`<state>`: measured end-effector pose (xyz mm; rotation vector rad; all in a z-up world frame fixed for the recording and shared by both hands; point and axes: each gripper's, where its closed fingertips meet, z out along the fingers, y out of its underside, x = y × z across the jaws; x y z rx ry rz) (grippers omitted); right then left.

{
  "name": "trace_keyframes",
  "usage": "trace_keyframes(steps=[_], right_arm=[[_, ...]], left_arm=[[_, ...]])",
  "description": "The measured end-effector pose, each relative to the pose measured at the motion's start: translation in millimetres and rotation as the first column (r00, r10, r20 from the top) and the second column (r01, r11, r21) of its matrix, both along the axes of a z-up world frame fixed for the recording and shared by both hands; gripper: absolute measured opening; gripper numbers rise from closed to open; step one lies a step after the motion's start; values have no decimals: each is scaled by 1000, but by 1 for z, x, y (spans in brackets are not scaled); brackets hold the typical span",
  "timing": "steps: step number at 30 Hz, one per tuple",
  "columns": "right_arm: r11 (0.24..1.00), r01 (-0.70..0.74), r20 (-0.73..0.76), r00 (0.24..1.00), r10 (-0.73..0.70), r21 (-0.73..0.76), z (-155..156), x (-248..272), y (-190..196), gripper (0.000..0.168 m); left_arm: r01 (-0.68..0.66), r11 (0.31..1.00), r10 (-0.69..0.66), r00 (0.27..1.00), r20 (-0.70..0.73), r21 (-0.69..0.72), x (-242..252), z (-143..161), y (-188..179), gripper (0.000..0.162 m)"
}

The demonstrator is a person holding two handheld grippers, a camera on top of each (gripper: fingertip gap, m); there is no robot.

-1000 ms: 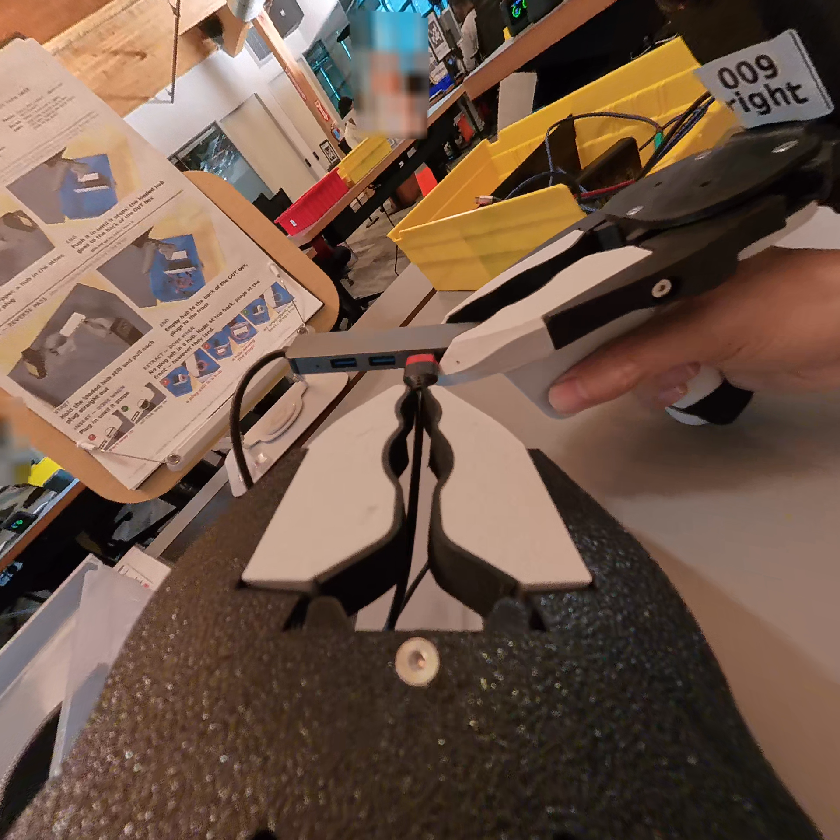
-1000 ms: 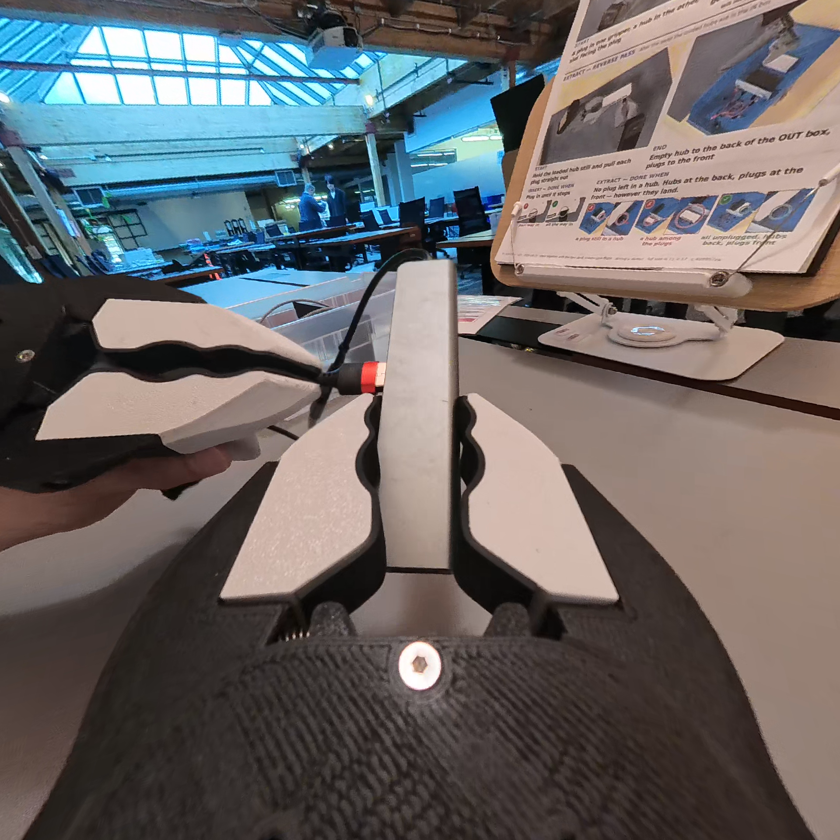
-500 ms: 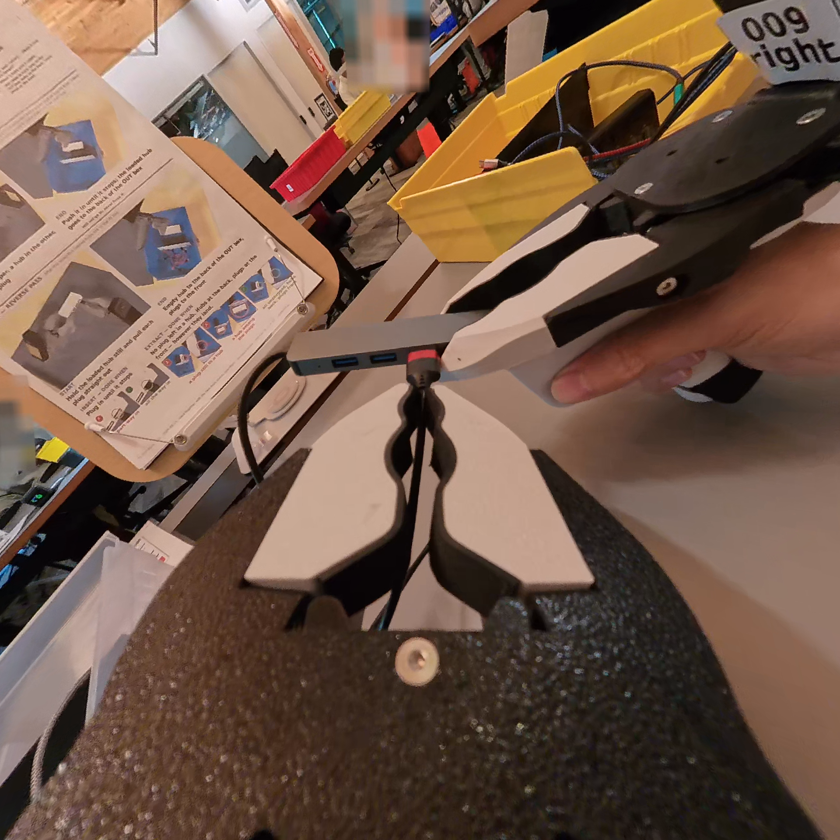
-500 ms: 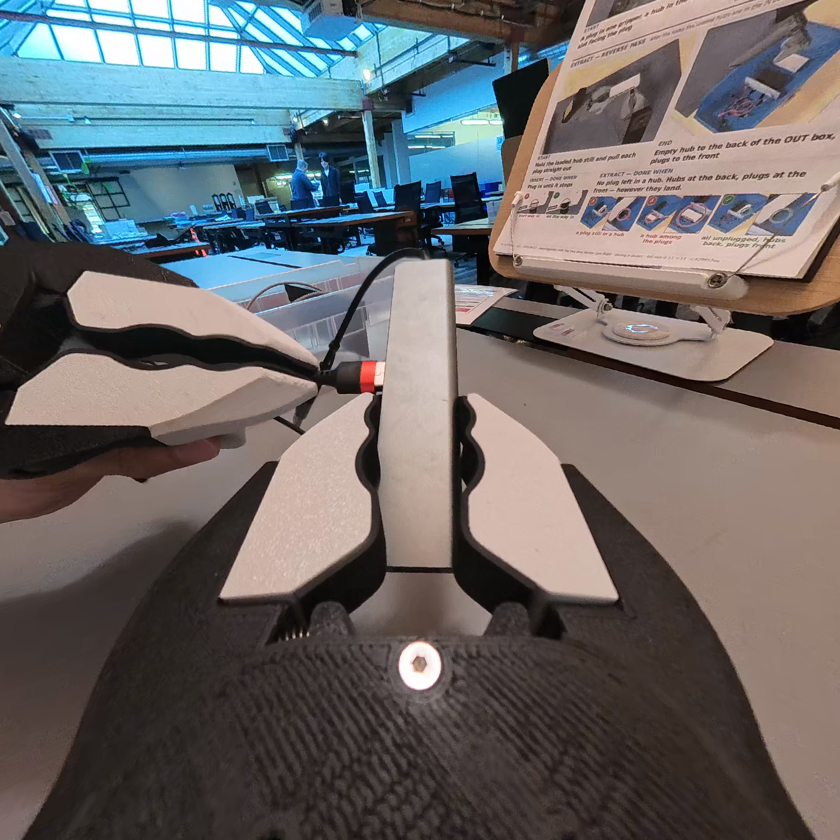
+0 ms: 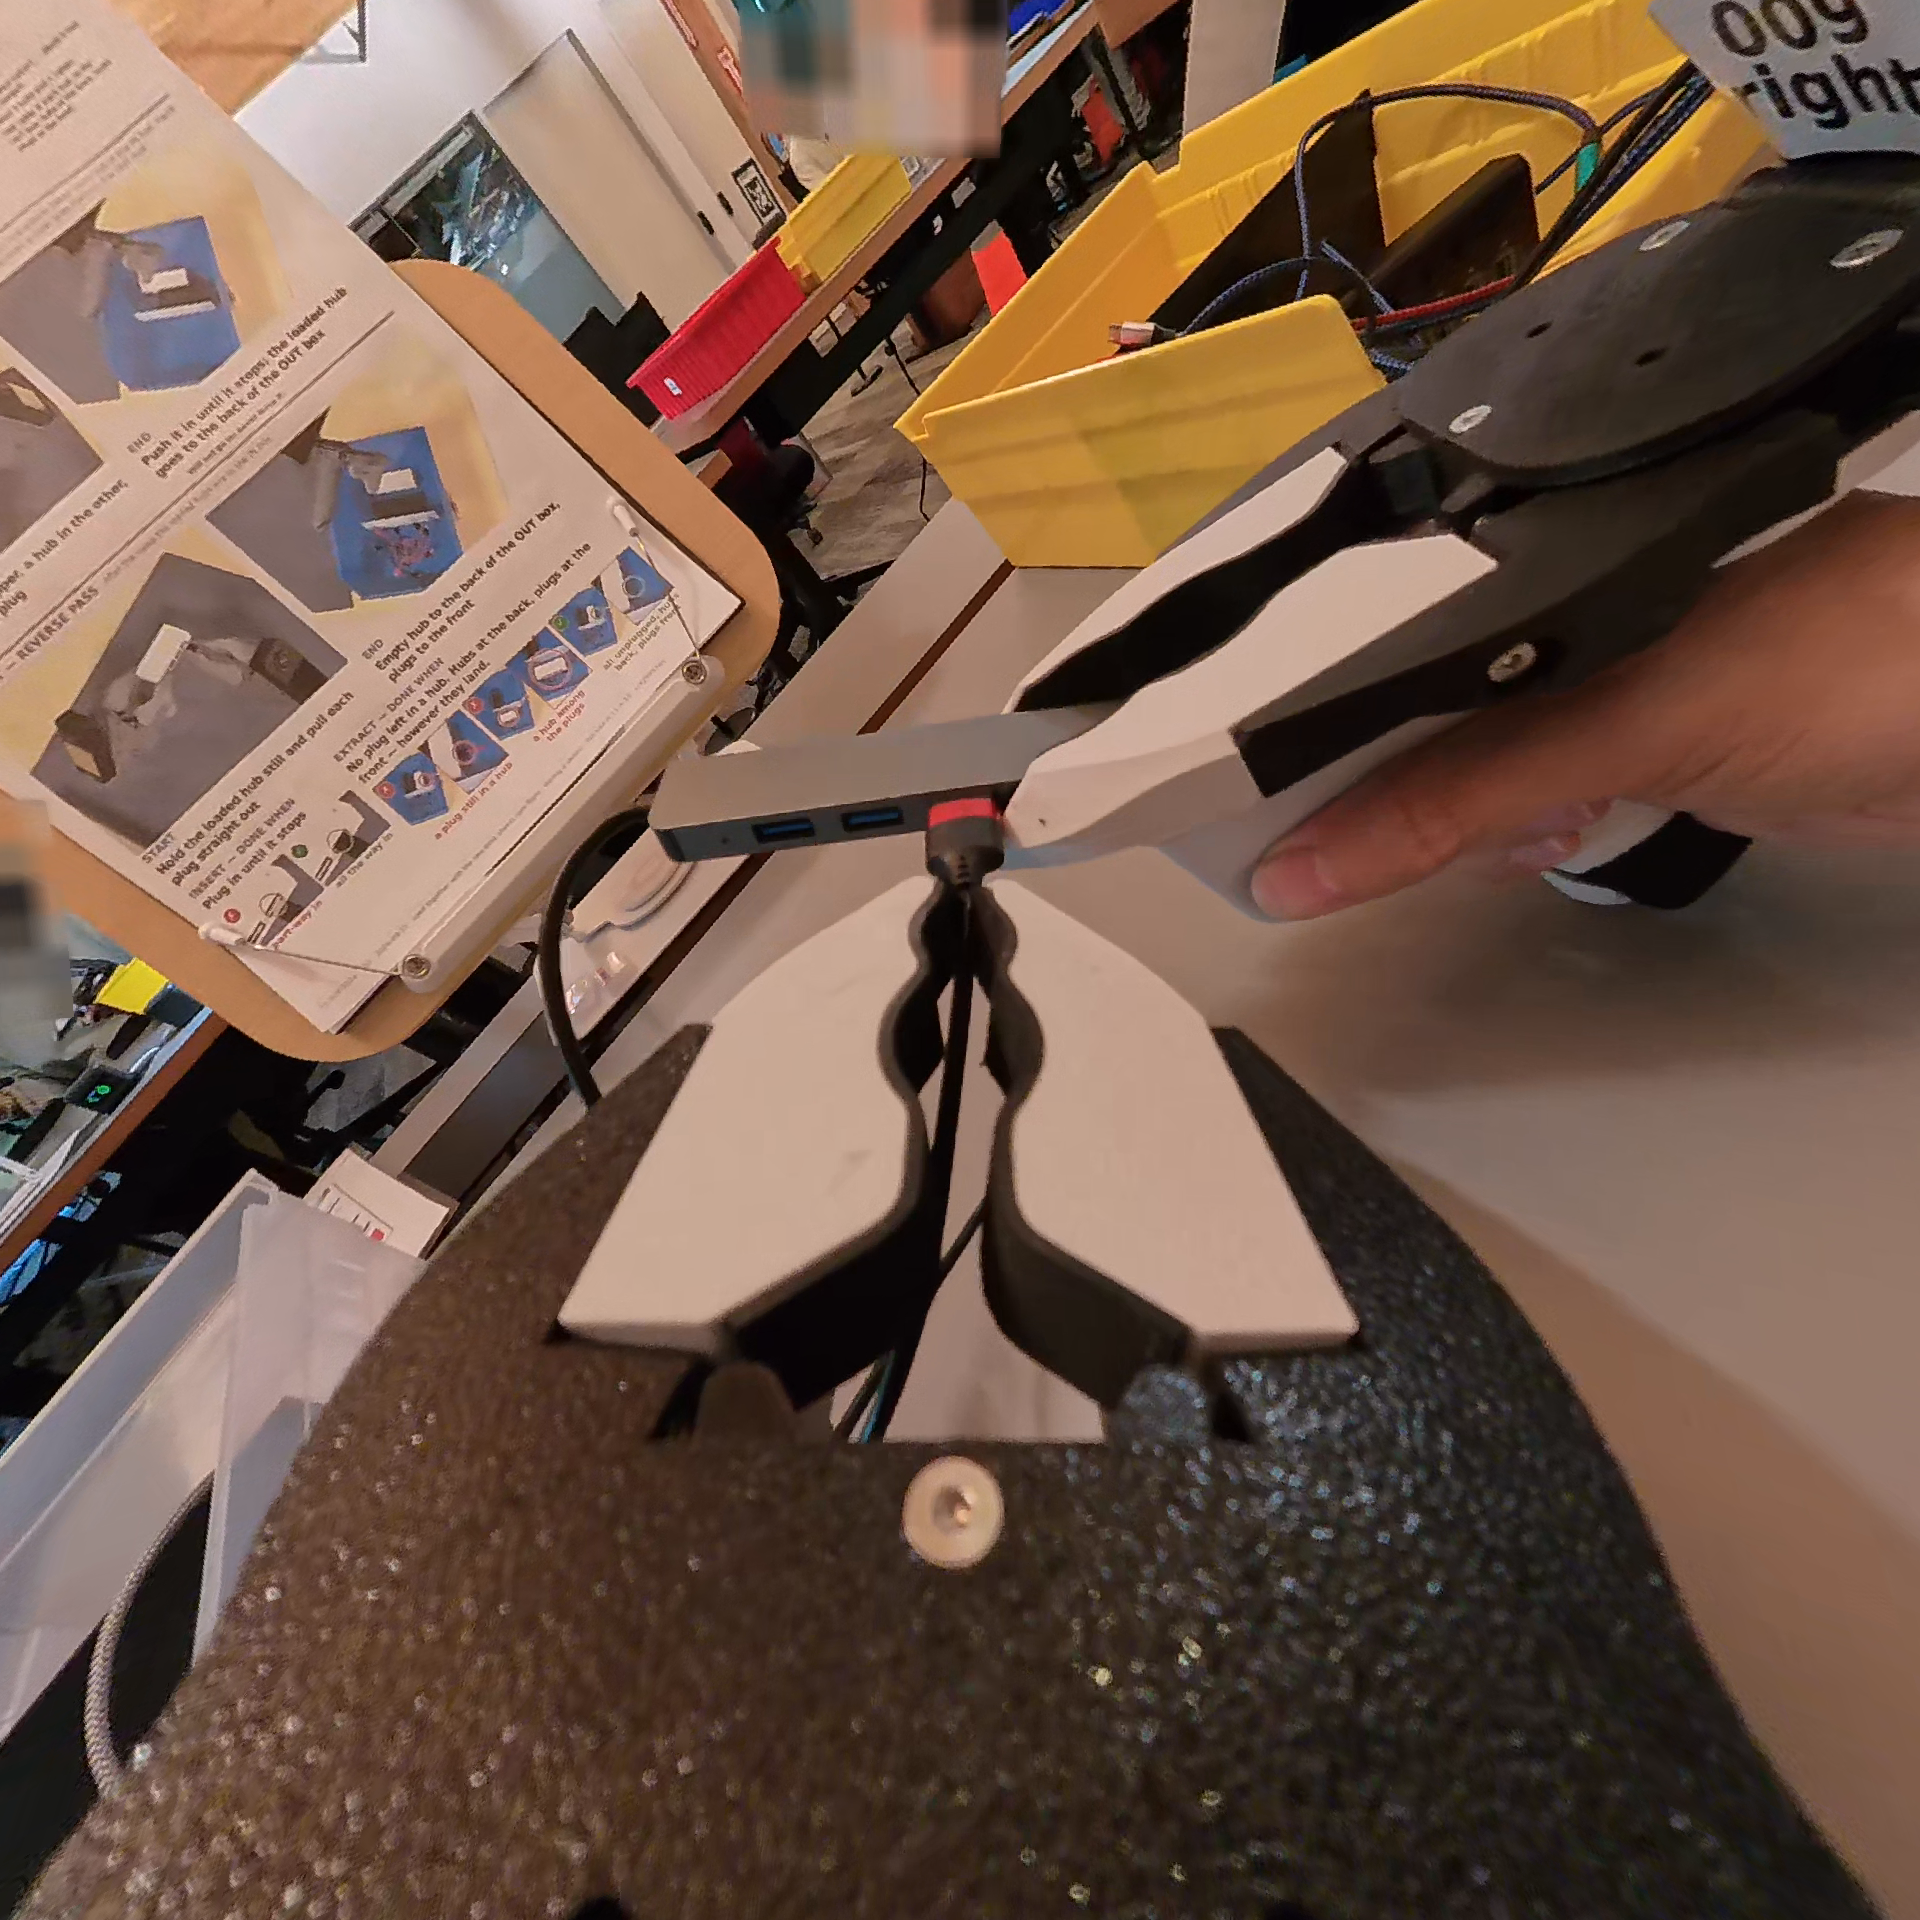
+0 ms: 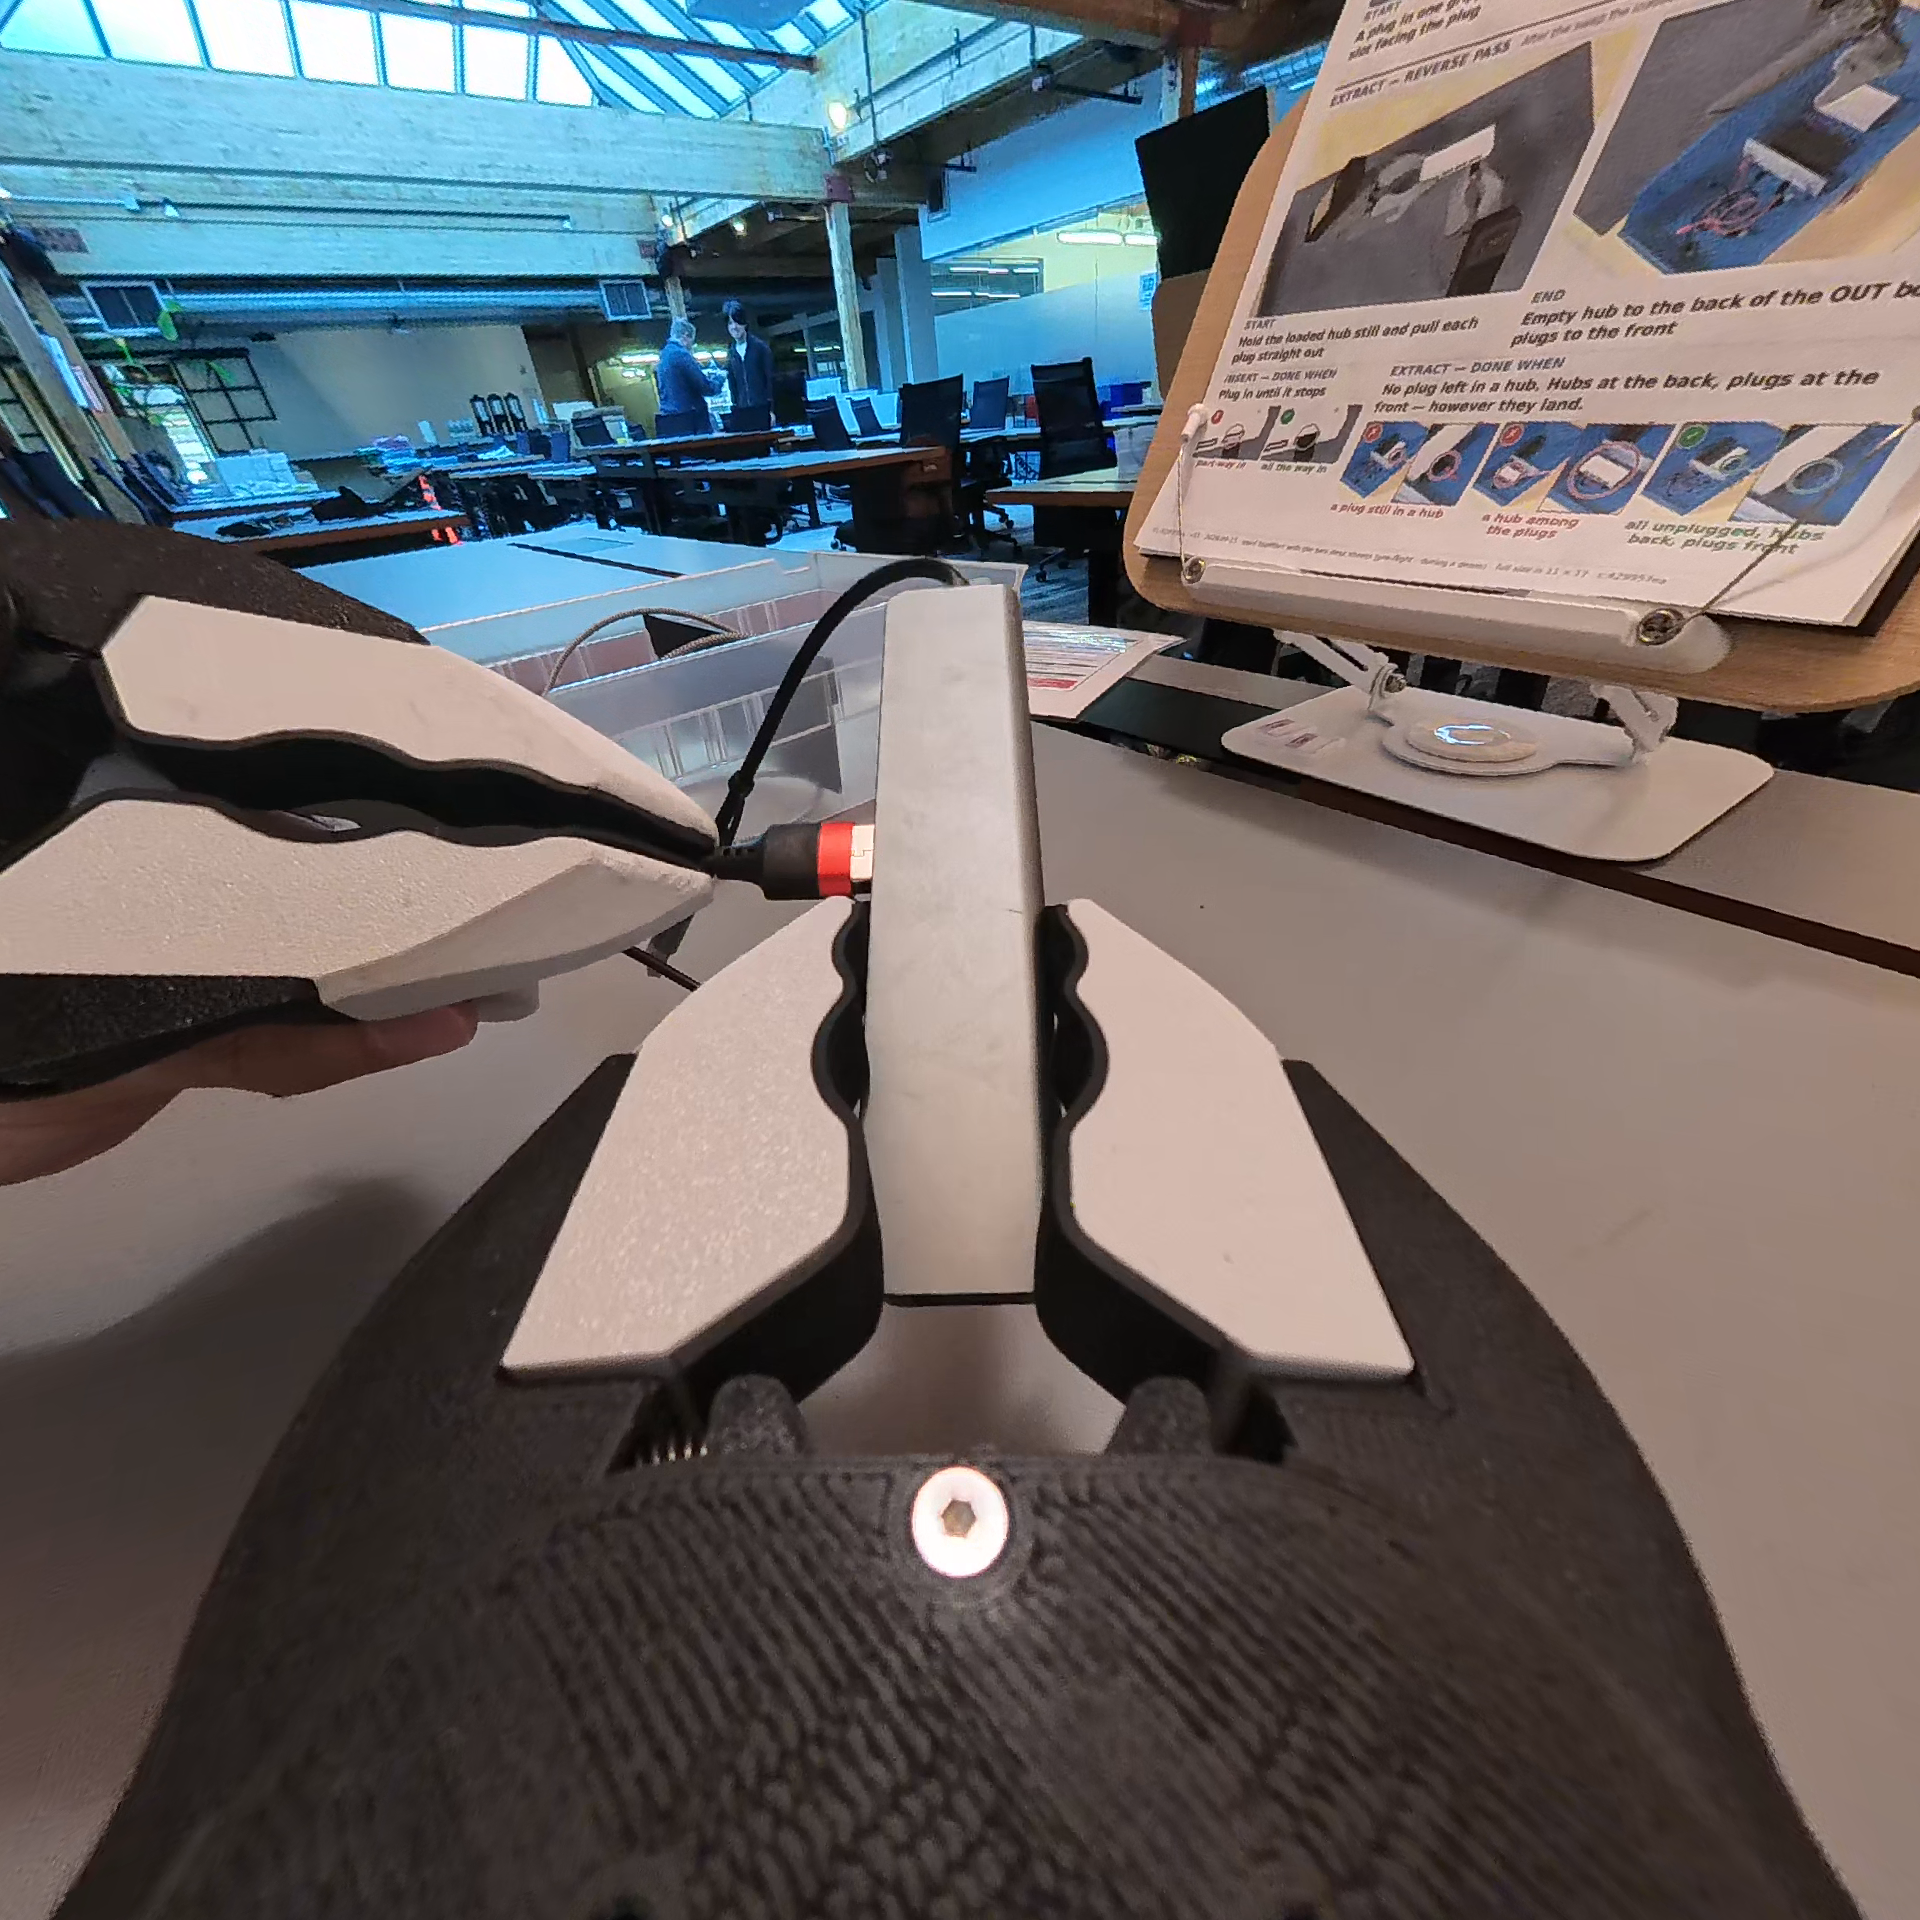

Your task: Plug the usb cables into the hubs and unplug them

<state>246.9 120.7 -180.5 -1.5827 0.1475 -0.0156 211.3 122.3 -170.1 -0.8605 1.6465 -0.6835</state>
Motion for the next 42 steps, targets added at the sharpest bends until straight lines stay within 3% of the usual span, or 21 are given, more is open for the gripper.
trace_keyframes(steps=[6, 10, 13, 16, 18, 20, 22, 24, 29, 33, 35, 36, 37, 42], right_arm=[[999, -1, -4, 1000, 1, 32, 5, -2, -1, 32], [998, 32, -83, 996, -27, 51, 3, 14, -8, 32], [996, 50, -120, 992, -41, 76, 5, 22, -13, 32], [994, 51, -122, 992, -40, 93, 7, 22, -14, 32], [995, 53, -113, 993, -43, 88, 6, 22, -14, 32], [995, 50, -102, 994, -42, 85, 6, 21, -12, 32], [996, 46, -99, 994, -38, 81, 6, 20, -11, 32], [996, 38, -99, 995, -30, 80, 6, 19, -11, 32], [997, 15, -97, 995, -7, 80, 6, 16, -10, 32], [997, -10, -88, 996, 17, 82, 6, 13, -10, 32], [997, -19, -86, 996, 26, 81, 6, 11, -9, 32], [997, -21, -85, 996, 28, 80, 6, 11, -9, 32], [997, -25, -85, 996, 31, 79, 6, 11, -9, 32], [997, -31, -84, 996, 37, 75, 6, 10, -9, 32]], left_arm=[[30, 998, -30, 1000, 3, -56, -5, 4, -1, 3], [7, 999, -3, 997, 80, -49, -20, 31, 13, 8], [-64, 991, 73, 995, 71, -116, -37, 50, 51, 10], [-239, 952, 230, 971, -68, -189, -58, 54, 126, 17], [-394, 902, 346, 904, -250, -178, -79, 42, 188, 21], [-530, 834, 405, 777, -481, -153, -105, 17, 243, 26], [-610, 781, 371, 627, -685, -135, -126, -14, 279, 24], [-652, 751, 324, 503, -801, -105, -136, -42, 301, 22], [-617, 785, 340, 359, -869, 52, -131, -85, 326, 32], [-673, 734, 337, 244, -909, 91, -132, -112, 341, 40], [-713, 700, 298, 263, -918, 23, -128, -116, 340, 27], [-722, 692, 247, 272, -930, -27, -128, -117, 334, 10], [-718, 692, 192, 283, -940, -75, -128, -118, 327, 4], [-633, 746, -12, 299, -954, -208, -138, -107, 295, 2]])
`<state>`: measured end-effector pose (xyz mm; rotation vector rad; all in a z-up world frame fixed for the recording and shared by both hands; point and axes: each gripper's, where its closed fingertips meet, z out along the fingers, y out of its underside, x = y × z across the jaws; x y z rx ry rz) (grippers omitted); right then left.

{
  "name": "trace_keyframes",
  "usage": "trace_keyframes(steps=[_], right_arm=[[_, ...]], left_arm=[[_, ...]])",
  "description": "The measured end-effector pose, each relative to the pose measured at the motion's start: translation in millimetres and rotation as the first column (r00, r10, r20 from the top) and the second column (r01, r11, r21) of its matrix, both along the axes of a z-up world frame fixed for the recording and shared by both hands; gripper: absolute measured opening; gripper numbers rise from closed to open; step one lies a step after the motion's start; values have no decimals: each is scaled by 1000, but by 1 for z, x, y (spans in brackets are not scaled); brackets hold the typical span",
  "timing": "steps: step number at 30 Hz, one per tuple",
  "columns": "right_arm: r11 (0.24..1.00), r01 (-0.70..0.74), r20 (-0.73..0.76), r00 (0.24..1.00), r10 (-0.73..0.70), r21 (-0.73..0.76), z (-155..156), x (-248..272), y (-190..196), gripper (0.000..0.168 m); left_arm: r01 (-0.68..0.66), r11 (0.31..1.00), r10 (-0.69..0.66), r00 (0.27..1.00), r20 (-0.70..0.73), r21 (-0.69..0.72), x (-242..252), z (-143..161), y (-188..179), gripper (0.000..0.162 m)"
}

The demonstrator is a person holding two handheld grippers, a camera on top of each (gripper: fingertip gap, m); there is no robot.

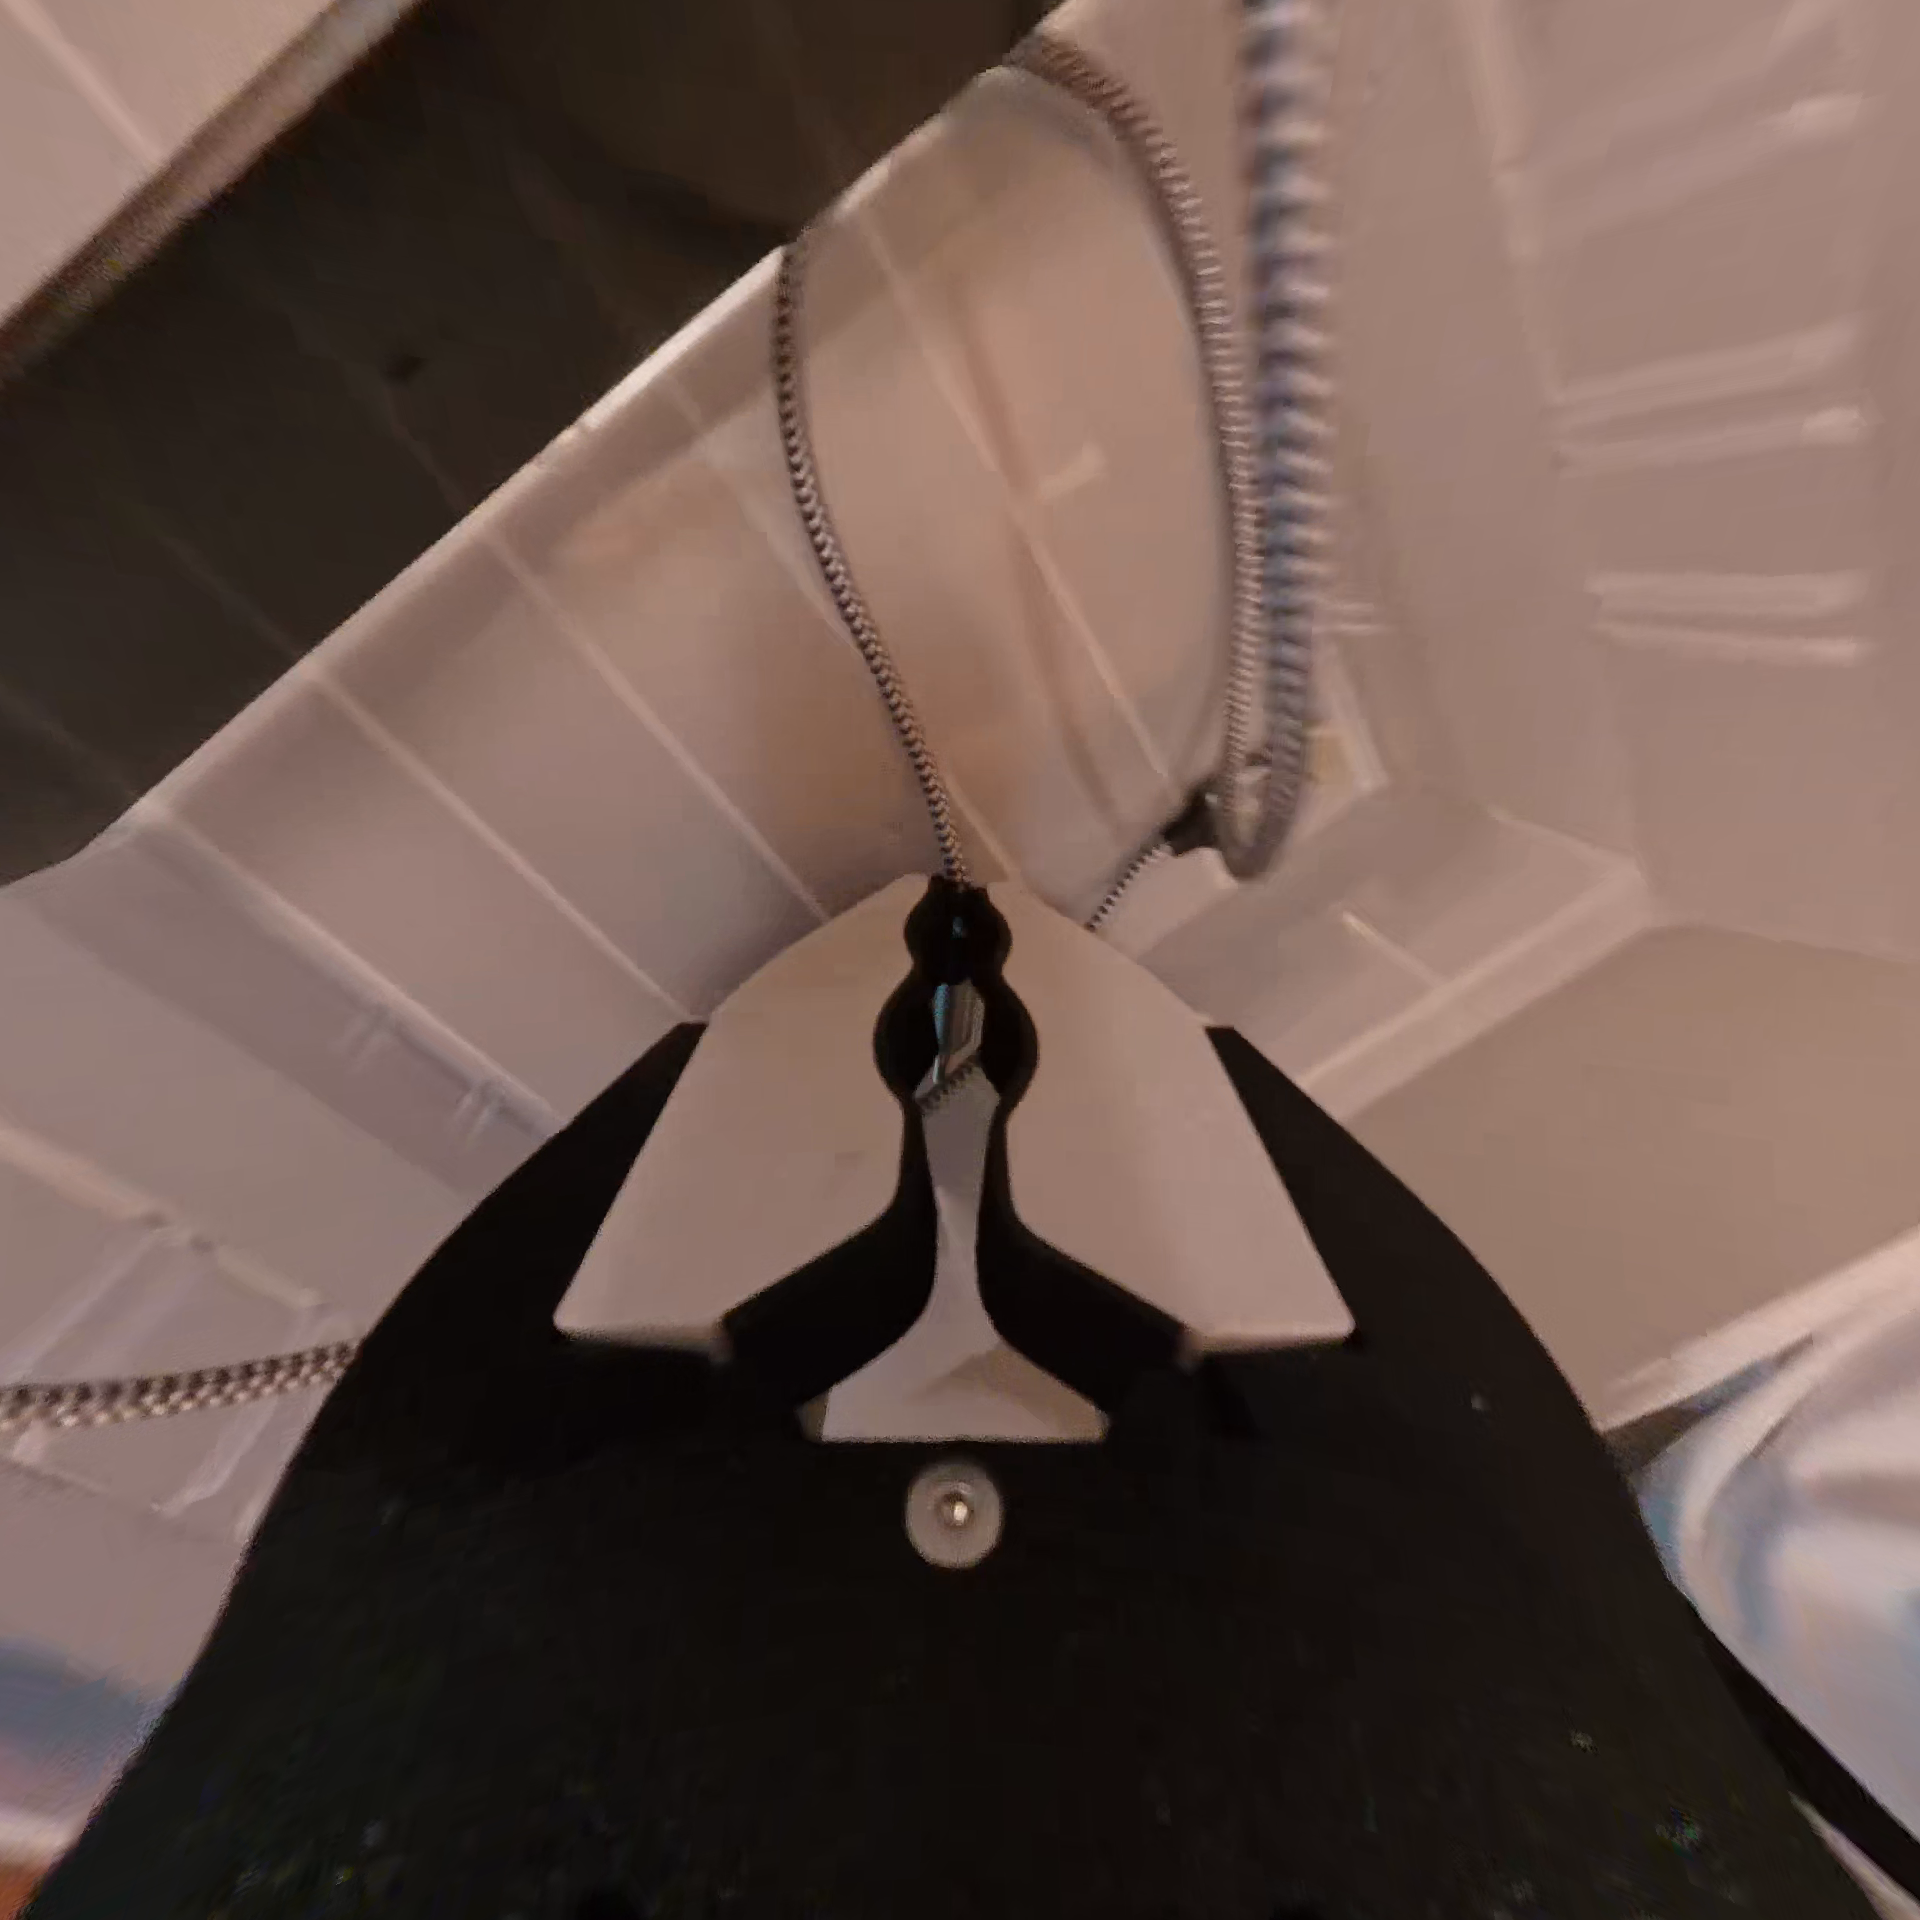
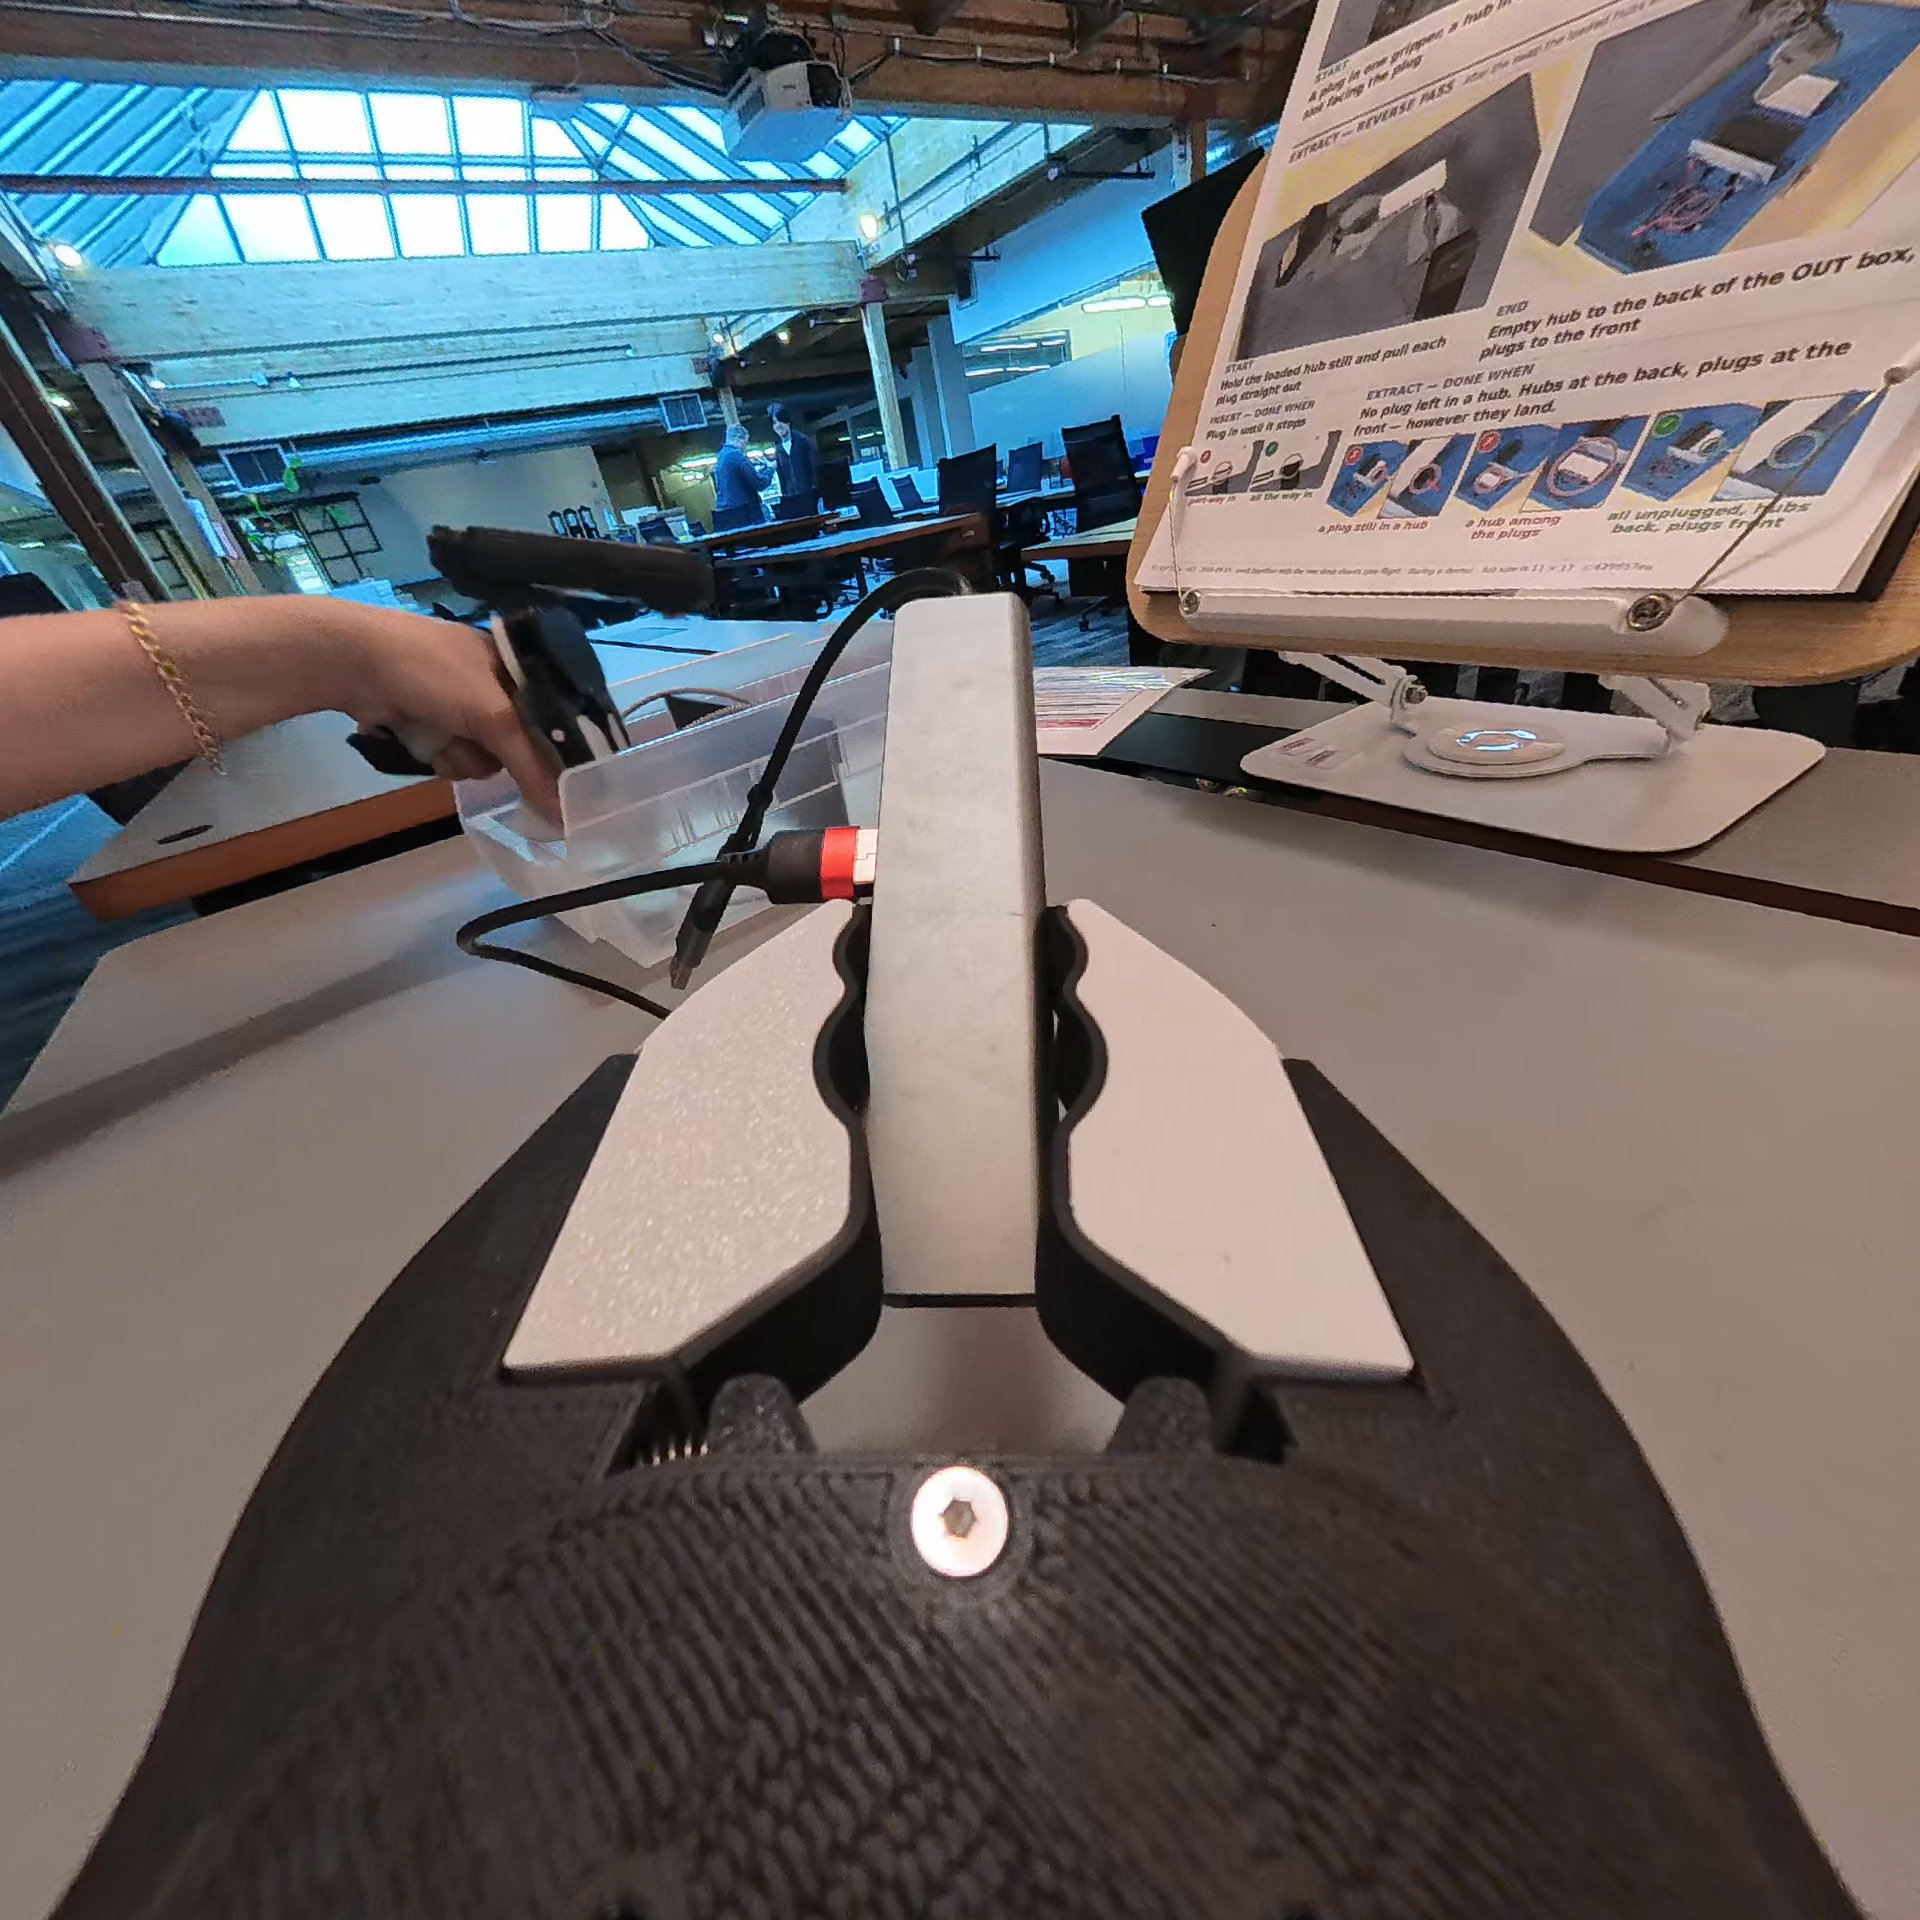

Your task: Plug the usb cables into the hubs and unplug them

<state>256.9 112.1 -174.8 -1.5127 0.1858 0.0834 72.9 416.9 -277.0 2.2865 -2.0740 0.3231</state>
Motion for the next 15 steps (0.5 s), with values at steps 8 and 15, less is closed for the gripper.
trace_keyframes(steps=[8, 15], right_arm=[[1000, -7, 0, 1000, 7, 1, 0, -1, 0, 32], [1000, -11, 1, 1000, 11, 2, 0, -1, 0, 32]], left_arm=[[134, 977, -75, 944, 321, -167, 6, 98, -40, 2], [263, 944, -66, 741, 669, -198, -15, 219, -68, 2]])
